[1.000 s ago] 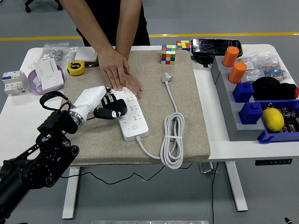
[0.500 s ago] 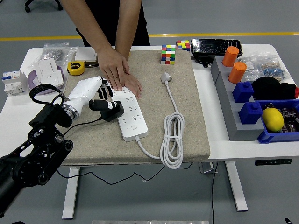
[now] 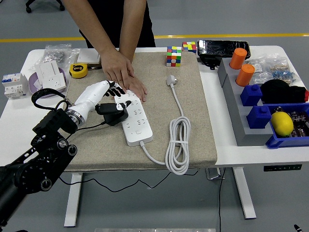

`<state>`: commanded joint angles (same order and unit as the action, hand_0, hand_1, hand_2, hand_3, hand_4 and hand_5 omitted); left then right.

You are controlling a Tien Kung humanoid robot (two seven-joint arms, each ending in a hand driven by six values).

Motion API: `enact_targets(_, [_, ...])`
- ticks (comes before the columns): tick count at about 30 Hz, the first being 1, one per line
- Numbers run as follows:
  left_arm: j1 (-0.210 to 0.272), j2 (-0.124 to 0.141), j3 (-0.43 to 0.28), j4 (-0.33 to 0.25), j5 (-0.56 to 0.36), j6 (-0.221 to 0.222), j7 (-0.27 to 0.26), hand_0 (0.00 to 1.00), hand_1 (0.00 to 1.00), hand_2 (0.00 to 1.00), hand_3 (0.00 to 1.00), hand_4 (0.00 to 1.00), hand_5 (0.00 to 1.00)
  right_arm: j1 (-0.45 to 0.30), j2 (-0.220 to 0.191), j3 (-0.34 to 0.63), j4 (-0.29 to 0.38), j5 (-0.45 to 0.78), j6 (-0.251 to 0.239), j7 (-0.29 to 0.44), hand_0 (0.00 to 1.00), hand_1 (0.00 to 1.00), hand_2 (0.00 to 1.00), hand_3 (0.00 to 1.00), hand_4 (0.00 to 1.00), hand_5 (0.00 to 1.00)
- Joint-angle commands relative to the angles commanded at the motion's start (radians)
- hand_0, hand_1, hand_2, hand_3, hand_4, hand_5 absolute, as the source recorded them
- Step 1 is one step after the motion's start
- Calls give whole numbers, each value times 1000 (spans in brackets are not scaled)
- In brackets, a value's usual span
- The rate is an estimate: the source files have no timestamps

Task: Pick up the plug,place it near the board,insert it into the board,press the button

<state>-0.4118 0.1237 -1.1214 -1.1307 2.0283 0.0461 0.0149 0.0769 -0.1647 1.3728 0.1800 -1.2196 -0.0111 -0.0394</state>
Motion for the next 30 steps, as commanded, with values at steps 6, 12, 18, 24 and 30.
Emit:
enact_targets(6, [2, 0, 8, 16, 28, -4, 7, 875, 959, 953, 957, 998, 765, -1, 1, 1, 0, -1, 0, 0, 847, 783, 766, 806, 998, 998])
enact_targets(12, [3, -2, 31, 61, 100, 19, 10, 842, 923, 860, 903, 998, 677, -1, 0, 5, 0, -3, 0, 0, 847, 783, 766, 806, 998, 998])
enact_targets(18, [3, -8, 58, 99, 143, 48, 7, 742, 809, 693, 721, 998, 498, 1, 0, 5, 0, -4, 0, 1, 847, 783, 766, 805, 998, 998])
enact_targets(24, [5, -13, 70, 122, 186, 91, 2, 686, 683, 561, 585, 998, 442, -2, -1, 10, 0, -9, 1, 0, 847, 783, 766, 805, 998, 998])
enact_targets(30, [6, -15, 70, 128, 221, 141, 1, 556, 541, 386, 418, 814, 300, -4, -1, 10, 0, -10, 2, 1, 847, 783, 766, 806, 998, 998])
